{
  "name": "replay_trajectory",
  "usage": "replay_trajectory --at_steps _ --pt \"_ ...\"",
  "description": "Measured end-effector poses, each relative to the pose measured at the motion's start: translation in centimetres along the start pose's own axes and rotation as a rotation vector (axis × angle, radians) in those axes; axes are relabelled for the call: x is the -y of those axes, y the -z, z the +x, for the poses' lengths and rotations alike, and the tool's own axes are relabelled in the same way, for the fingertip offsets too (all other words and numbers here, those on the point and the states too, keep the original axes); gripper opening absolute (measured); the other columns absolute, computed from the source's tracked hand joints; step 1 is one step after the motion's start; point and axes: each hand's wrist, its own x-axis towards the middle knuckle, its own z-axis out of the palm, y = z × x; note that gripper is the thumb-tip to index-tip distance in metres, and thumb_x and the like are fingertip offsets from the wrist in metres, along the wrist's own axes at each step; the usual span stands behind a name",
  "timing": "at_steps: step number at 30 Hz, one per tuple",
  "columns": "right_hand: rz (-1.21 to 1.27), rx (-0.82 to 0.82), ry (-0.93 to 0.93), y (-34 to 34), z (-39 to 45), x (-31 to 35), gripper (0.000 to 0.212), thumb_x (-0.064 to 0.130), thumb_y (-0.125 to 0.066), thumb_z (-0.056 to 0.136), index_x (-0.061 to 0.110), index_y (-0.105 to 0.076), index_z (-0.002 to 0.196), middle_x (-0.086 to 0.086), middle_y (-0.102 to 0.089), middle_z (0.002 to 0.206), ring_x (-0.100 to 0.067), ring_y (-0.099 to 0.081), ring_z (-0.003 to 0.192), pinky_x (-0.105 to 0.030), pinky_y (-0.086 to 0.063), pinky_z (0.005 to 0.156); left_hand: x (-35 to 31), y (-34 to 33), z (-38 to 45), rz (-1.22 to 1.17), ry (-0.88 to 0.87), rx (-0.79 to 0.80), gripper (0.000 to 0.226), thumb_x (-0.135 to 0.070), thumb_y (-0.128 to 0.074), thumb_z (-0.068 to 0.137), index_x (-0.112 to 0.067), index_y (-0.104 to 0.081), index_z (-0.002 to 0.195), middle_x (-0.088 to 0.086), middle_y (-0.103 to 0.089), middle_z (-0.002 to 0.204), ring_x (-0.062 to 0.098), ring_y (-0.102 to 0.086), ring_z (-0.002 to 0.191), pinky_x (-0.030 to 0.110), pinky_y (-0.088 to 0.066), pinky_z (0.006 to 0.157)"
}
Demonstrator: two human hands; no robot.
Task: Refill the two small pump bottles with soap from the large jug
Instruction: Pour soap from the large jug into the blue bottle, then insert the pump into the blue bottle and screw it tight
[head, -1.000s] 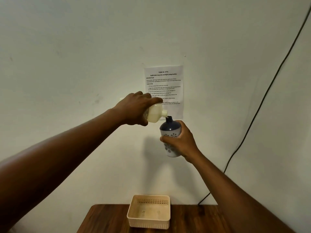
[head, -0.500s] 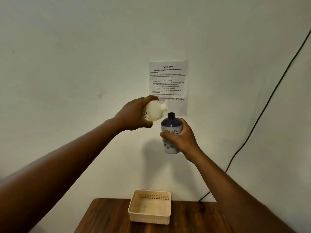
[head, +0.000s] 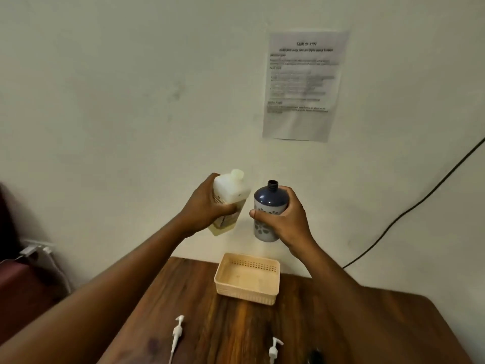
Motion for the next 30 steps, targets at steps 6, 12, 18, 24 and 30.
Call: replay_trajectory --at_steps 6,12,18,24,30 --pt "-0.063 0.037 -0.037 -5.1 -3.2 -6.8 0.085 0.037 -0.096 0.057 0.034 -0.049 0.128 0.014 -0.060 0.121 -0.011 -0.060 0.109 -0.023 -0.054 0.086 9.4 -1.3 -5.4 -0.061 0.192 -0.027 0.068 -0.026 -0.092 0.073 -0.026 -0.053 0.129 -0.006 -0.063 0.119 0.014 -0.063 0.109 0.033 -0.061 0.084" --pt "-0.066 0.079 -0.119 -9.2 -6.7 -12.8 0.086 0.031 -0.097 0.057 0.033 -0.047 0.128 0.020 -0.056 0.120 -0.003 -0.057 0.109 -0.005 -0.046 0.077 16.1 -3.1 -10.7 -0.121 0.365 -0.020 0.062 -0.018 -0.090 0.077 -0.026 -0.052 0.125 -0.007 -0.062 0.116 0.006 -0.064 0.105 0.022 -0.060 0.074" --pt "-0.066 0.093 -0.213 -12.0 -9.6 -17.4 0.086 0.031 -0.096 0.059 0.036 -0.047 0.129 0.020 -0.055 0.125 -0.007 -0.054 0.115 -0.016 -0.046 0.088 22.3 -5.7 -15.6 -0.149 0.508 -0.015 0.063 -0.011 -0.087 0.079 -0.020 -0.051 0.130 -0.009 -0.062 0.118 0.004 -0.064 0.111 0.023 -0.061 0.080" --pt "-0.055 0.082 -0.281 -13.2 -11.1 -20.1 0.087 0.034 -0.096 0.057 0.041 -0.047 0.128 0.031 -0.051 0.124 0.010 -0.052 0.112 -0.006 -0.046 0.080 28.1 -8.8 -19.2 -0.150 0.579 -0.033 0.062 -0.008 -0.085 0.080 -0.025 -0.046 0.125 -0.004 -0.059 0.127 0.022 -0.060 0.126 0.032 -0.063 0.083" --pt "-0.058 0.081 -0.274 -13.7 -11.9 -21.7 0.090 0.029 -0.095 0.060 0.032 -0.047 0.135 0.016 -0.052 0.135 -0.008 -0.050 0.125 -0.021 -0.048 0.099 31.2 -11.5 -21.1 -0.079 0.610 -0.047 0.065 -0.014 -0.086 0.079 -0.021 -0.044 0.128 -0.003 -0.058 0.133 0.019 -0.057 0.128 0.041 -0.062 0.090"
